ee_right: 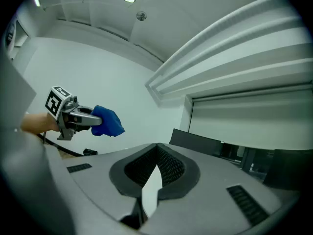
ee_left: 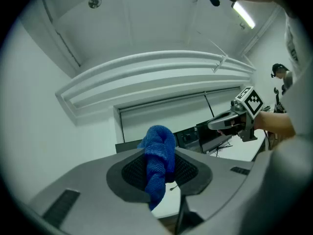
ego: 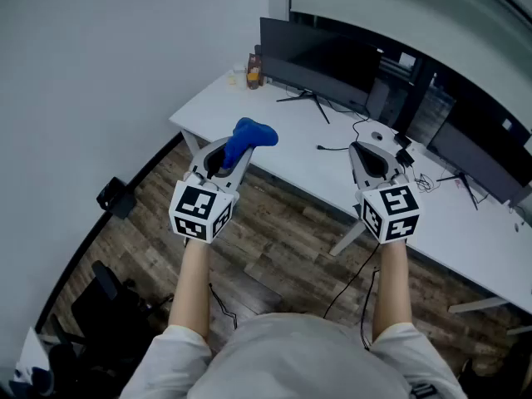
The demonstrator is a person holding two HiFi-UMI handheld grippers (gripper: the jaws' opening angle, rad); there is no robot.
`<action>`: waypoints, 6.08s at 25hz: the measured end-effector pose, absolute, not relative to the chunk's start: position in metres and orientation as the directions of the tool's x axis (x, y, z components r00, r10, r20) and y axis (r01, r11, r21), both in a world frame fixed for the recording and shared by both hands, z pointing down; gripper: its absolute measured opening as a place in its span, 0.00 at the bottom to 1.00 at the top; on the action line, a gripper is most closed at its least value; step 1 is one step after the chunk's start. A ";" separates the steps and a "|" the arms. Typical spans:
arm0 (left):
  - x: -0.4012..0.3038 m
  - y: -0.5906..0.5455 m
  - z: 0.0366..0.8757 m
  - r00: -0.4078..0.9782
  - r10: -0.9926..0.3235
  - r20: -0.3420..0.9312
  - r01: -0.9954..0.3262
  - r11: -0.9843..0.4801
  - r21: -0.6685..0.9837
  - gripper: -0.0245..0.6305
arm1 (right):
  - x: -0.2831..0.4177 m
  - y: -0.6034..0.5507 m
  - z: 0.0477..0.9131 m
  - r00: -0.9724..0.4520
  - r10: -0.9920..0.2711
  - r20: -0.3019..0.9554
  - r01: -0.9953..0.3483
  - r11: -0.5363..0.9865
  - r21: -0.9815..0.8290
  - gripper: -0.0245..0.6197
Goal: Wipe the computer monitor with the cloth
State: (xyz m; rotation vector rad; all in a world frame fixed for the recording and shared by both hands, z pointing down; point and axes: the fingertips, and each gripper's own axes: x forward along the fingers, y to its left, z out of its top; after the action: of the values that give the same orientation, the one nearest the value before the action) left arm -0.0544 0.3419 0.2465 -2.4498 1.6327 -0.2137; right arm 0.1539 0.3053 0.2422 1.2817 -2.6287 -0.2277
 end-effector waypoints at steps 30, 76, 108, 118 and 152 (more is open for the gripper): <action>-0.108 0.317 0.274 0.413 -0.910 0.048 -0.879 -0.411 -0.241 0.23 | 0.096 0.288 0.267 -0.607 -0.787 0.105 -0.778 0.616 0.124 0.06; -0.143 -0.194 0.315 0.330 -0.941 0.072 -0.926 -0.338 -0.167 0.23 | 0.062 -0.212 0.285 -0.686 -0.727 0.034 -0.718 0.684 0.127 0.06; -0.315 -0.528 0.278 0.428 -0.904 0.001 -0.882 -0.418 -0.218 0.23 | -0.077 -0.372 0.320 -0.441 -0.889 0.125 -0.883 0.455 0.113 0.06; -0.271 -0.550 0.295 0.551 -0.834 0.022 -0.788 -0.528 -0.316 0.23 | -0.079 -0.386 0.333 -0.414 -0.895 0.166 -0.893 0.435 0.115 0.06; -0.263 -0.534 0.523 0.542 -0.751 0.376 -0.766 -0.626 -0.146 0.23 | -0.067 -0.385 0.417 -0.392 -0.870 0.301 -0.904 0.425 0.052 0.06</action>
State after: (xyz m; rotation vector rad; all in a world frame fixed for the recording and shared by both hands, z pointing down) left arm -0.2630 -0.5338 0.5235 -2.7899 1.3727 -0.6535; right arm -0.0673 -0.3846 0.4175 1.5371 -2.4008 0.1726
